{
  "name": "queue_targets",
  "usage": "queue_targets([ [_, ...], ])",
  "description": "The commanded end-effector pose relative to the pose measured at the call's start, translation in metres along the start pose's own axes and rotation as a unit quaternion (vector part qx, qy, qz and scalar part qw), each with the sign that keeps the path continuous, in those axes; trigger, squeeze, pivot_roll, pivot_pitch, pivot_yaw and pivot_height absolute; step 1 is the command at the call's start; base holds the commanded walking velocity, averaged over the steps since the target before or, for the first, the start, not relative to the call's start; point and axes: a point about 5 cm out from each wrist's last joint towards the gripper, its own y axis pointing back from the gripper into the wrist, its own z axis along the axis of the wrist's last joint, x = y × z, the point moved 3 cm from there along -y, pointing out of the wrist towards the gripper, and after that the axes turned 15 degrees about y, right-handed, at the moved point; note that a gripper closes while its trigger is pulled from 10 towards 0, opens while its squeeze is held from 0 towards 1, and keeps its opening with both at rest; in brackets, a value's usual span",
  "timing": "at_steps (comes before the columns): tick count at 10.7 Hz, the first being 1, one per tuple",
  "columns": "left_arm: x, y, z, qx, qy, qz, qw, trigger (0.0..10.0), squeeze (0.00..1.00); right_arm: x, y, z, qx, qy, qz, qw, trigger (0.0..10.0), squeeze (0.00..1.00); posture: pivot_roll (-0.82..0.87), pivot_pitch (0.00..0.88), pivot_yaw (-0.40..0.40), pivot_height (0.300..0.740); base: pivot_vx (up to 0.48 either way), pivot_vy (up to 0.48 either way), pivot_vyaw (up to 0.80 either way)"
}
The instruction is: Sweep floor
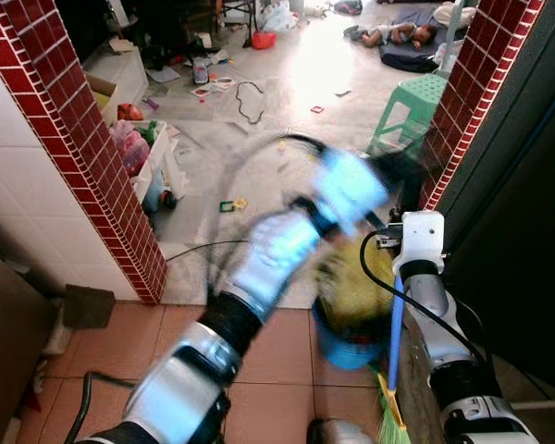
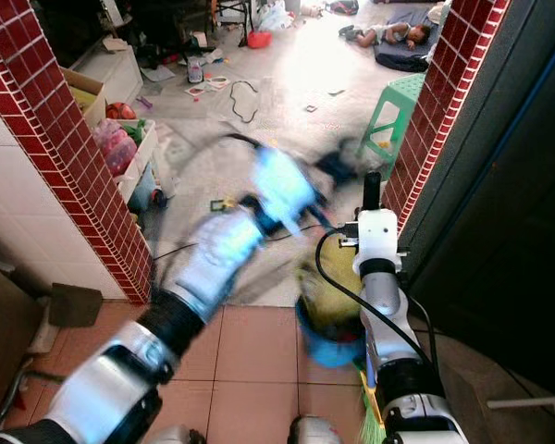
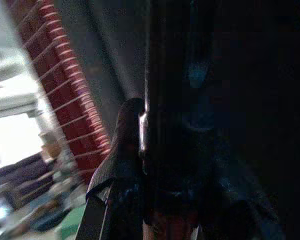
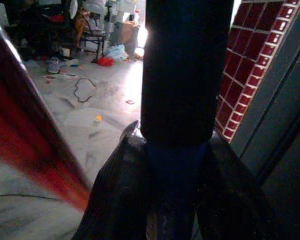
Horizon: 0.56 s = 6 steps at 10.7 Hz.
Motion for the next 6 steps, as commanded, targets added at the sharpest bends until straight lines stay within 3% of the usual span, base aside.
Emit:
queue_targets([
  [1,-0.04,-0.028,0.013,-0.06,0.052,-0.035,0.996,10.0,0.0,-0.004,-0.006,0.009,-0.015,0.009,-0.005,1.0,10.0,0.0,-0.1,0.0,0.024,0.74,0.0,0.0,0.0],
  [2,-0.043,-0.03,0.018,-0.066,0.046,-0.052,0.995,10.0,0.0,-0.004,-0.006,0.009,-0.015,0.01,-0.004,1.0,10.0,0.0,-0.1,0.0,0.024,0.74,0.0,0.0,0.0],
  [4,-0.052,-0.031,0.034,-0.077,-0.027,-0.111,0.99,10.0,0.0,-0.004,-0.007,0.009,-0.015,0.011,-0.005,1.0,10.0,0.0,-0.09,0.0,0.023,0.74,0.0,0.0,0.0],
  [6,-0.045,-0.034,0.052,-0.101,-0.051,-0.097,0.989,10.0,0.0,-0.004,-0.007,0.009,-0.014,0.011,-0.006,1.0,10.0,0.0,-0.09,0.0,0.023,0.74,0.0,0.0,0.0],
])
